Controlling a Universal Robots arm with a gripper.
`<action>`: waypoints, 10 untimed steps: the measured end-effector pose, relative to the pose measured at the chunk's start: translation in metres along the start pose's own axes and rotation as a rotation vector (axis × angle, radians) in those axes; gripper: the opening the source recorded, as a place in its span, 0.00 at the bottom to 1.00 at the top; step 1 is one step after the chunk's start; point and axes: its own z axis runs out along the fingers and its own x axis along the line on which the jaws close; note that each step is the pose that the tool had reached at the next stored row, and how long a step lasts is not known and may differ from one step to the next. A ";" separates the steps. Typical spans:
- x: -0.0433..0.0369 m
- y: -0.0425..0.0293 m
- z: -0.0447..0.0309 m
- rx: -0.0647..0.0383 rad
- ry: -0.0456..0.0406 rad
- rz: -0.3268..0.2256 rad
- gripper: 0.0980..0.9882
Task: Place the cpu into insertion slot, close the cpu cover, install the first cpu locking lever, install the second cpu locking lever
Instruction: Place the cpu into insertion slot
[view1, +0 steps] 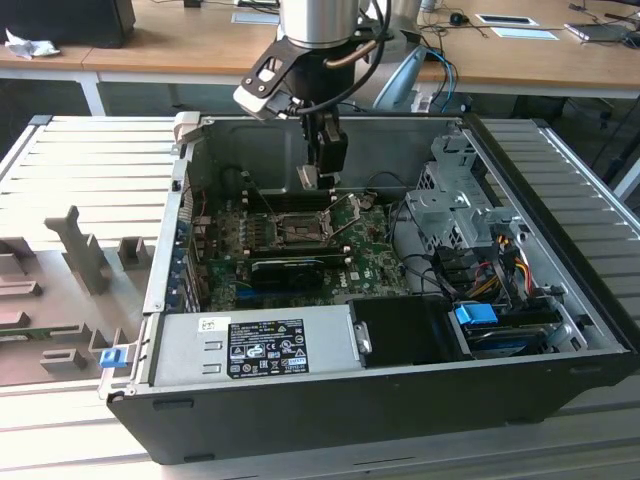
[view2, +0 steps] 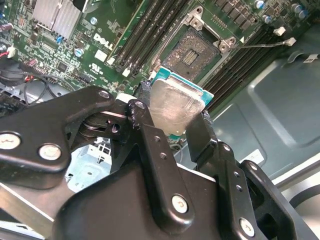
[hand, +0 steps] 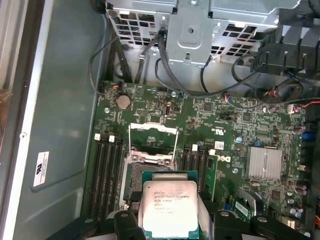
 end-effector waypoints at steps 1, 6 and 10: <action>0.0000 0.0000 0.0003 0.000 -0.0001 0.004 0.48; -0.0001 -0.0004 0.0037 0.000 -0.0015 0.017 0.48; -0.0001 -0.0007 0.0077 0.000 -0.0016 0.018 0.48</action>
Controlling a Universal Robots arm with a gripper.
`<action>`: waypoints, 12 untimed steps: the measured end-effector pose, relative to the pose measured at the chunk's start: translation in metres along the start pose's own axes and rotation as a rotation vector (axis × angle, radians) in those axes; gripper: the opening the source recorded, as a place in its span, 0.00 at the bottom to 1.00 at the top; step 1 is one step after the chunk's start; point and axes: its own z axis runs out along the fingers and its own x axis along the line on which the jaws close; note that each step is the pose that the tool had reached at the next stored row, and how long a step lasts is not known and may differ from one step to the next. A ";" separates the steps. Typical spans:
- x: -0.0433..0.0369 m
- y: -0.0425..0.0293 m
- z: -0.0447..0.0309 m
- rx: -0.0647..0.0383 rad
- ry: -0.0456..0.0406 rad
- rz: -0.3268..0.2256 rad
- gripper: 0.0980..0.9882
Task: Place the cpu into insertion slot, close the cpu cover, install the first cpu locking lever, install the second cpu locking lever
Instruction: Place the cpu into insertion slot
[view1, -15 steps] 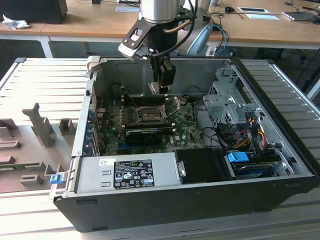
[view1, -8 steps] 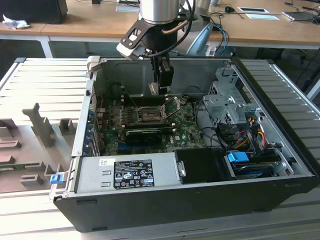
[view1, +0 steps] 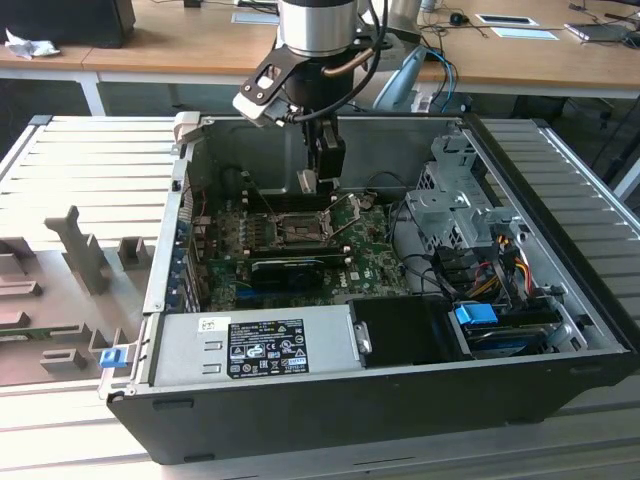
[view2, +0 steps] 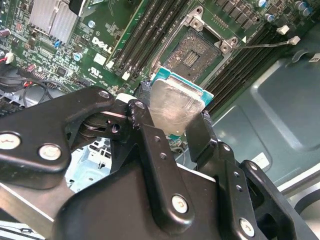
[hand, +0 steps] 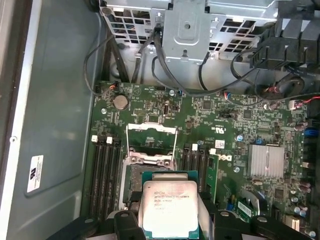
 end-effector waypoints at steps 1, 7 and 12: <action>0.0000 -0.0001 0.0008 0.000 0.0000 0.000 0.48; -0.0001 -0.0004 0.0051 0.000 0.0000 0.001 0.48; -0.0002 -0.0008 0.0089 0.000 0.0000 0.001 0.48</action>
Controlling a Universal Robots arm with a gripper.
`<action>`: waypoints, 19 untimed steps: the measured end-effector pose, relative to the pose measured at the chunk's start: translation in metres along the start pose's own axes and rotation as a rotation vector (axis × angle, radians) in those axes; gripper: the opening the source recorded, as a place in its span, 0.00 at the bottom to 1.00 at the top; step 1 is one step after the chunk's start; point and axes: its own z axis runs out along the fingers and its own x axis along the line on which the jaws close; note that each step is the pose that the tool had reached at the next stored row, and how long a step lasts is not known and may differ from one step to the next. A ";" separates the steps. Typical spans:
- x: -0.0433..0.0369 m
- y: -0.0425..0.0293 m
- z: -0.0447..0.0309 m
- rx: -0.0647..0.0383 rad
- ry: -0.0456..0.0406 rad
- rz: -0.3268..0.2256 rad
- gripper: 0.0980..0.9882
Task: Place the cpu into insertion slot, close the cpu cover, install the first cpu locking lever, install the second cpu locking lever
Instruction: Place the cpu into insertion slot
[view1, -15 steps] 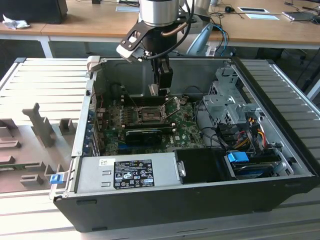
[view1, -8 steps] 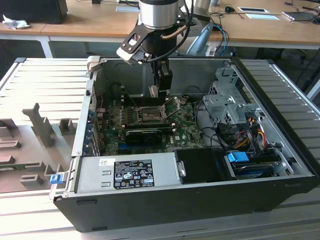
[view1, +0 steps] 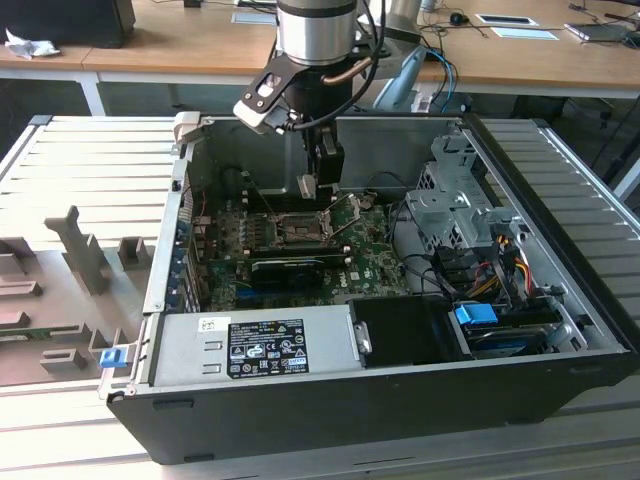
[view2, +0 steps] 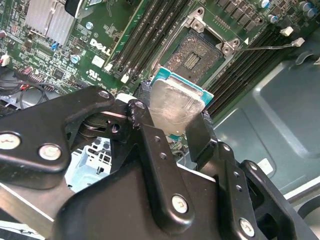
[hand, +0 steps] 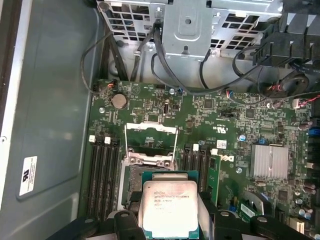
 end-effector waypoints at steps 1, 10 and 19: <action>0.0000 -0.0001 0.0010 0.000 0.0000 0.000 0.48; -0.0001 -0.0006 0.0065 0.000 0.0000 0.000 0.48; -0.0004 -0.0022 0.0154 0.000 -0.0001 0.000 0.48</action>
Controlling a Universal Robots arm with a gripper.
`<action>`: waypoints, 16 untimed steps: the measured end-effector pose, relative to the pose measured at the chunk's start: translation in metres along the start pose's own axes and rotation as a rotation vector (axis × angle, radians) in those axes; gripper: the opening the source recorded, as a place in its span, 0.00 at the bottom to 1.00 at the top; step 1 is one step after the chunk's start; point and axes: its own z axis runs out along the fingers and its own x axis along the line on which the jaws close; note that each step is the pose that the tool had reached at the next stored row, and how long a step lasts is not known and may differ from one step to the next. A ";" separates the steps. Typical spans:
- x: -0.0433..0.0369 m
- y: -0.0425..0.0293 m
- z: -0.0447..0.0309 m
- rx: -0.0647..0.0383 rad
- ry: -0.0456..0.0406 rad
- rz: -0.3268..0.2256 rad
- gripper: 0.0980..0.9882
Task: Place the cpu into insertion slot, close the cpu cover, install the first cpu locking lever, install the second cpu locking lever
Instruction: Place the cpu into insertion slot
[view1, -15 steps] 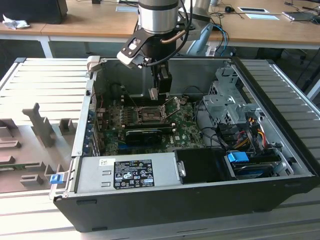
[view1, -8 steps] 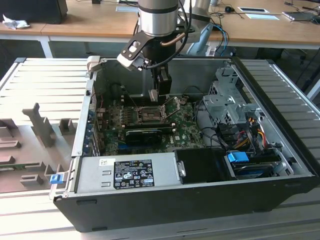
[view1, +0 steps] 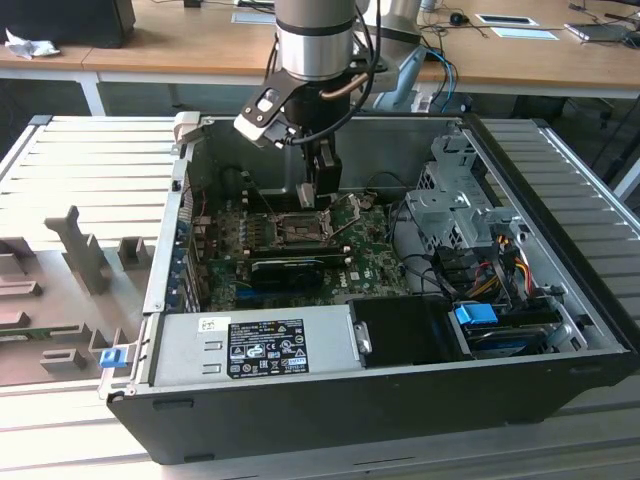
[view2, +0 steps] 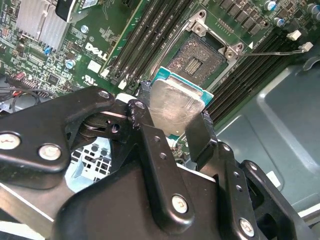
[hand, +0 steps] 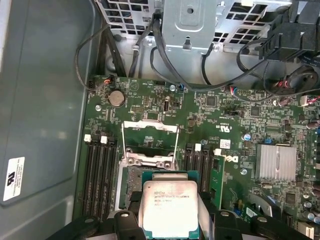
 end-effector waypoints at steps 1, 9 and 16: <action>-0.0001 -0.0001 0.0008 0.000 0.0001 0.000 0.48; 0.0004 -0.0076 0.0131 0.000 0.0000 0.000 0.48; 0.0031 -0.0131 0.0360 -0.001 -0.0085 0.083 0.48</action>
